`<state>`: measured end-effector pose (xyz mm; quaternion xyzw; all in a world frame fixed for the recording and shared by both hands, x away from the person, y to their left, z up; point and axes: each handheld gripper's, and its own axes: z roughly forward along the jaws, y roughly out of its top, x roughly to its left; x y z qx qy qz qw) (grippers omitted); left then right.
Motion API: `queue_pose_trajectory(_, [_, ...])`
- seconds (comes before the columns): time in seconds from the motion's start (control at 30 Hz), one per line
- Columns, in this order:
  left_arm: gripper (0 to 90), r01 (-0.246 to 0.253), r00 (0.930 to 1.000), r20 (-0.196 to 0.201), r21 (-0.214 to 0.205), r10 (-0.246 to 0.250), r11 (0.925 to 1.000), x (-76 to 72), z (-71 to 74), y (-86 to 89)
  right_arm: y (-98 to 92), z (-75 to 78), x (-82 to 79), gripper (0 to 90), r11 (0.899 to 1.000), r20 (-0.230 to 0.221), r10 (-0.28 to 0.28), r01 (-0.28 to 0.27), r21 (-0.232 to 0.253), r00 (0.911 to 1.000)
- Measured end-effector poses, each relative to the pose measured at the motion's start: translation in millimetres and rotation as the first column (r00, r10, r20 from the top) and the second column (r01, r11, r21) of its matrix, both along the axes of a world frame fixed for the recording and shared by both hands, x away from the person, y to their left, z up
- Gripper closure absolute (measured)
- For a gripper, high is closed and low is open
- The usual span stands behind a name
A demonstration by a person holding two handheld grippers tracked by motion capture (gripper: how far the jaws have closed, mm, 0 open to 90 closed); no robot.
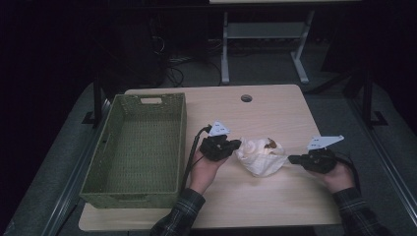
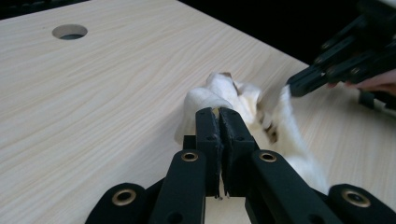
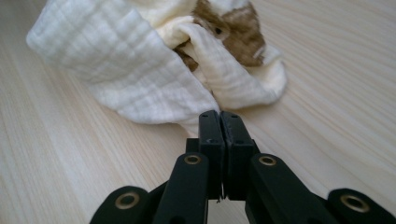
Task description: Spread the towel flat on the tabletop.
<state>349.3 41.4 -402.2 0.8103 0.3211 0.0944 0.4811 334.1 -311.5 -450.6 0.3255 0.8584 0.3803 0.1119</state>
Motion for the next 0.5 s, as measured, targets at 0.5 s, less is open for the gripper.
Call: queue_pose_trajectory(0.5, [66.2, -0.087, 0.9962, 0.0, 0.082, 0.087, 0.9929, 8.7, -14.3, 6.2, 4.7, 4.8, -23.5, 88.1, 0.995, 0.002, 0.082, -0.082, 0.058, 0.9966])
